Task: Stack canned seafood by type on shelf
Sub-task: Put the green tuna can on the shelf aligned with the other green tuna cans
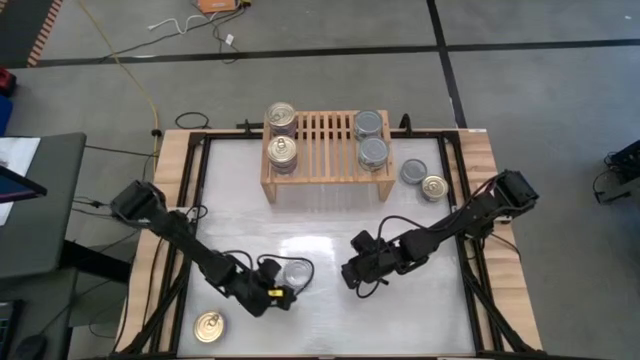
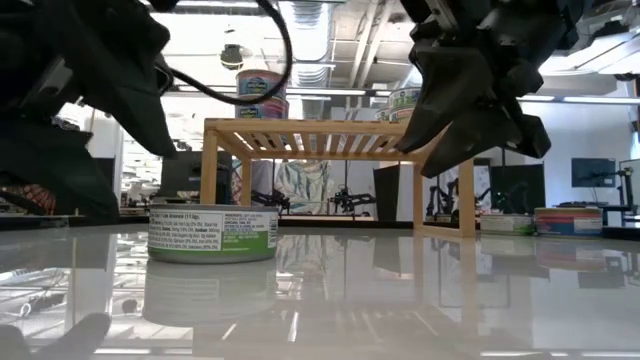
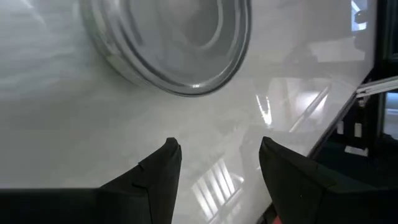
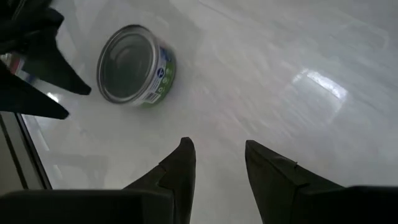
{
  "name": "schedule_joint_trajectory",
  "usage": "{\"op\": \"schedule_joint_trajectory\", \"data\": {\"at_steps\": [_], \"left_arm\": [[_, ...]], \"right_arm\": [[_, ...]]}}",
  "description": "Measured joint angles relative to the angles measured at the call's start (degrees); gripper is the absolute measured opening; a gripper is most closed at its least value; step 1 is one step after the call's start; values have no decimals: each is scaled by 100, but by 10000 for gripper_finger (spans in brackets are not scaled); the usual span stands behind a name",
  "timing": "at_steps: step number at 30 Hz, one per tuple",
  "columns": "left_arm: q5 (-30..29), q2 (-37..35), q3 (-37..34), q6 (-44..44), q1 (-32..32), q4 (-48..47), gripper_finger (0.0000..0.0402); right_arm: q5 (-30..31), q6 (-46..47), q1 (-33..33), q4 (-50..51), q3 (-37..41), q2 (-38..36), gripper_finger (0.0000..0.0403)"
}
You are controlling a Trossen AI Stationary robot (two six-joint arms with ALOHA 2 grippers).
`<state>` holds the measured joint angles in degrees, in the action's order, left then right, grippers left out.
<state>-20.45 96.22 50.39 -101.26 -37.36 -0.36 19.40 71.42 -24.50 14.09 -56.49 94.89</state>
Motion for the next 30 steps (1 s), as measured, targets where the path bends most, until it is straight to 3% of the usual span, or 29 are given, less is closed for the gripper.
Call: {"op": "schedule_joint_trajectory", "data": {"at_steps": [7, 11, 13, 18, 30], "left_arm": [[-371, 401, 120, -19, 184, -365, 208], [-2290, 383, 102, -1548, 38, -1411, 208], [-2696, 382, 105, -1987, -24, -1548, 208], [-2175, 379, 111, -1802, -104, -1536, 208], [-2177, 336, 111, -1710, -108, -1533, 208]], "right_arm": [[0, -150, -119, 46, 0, 0, 163], [-1, -292, -218, 47, 0, 0, 163], [-2, -294, -276, 51, 0, 0, 163], [-2, -313, -375, 169, 0, 0, 163], [-3, -592, -260, 262, 0, 0, 163]]}}
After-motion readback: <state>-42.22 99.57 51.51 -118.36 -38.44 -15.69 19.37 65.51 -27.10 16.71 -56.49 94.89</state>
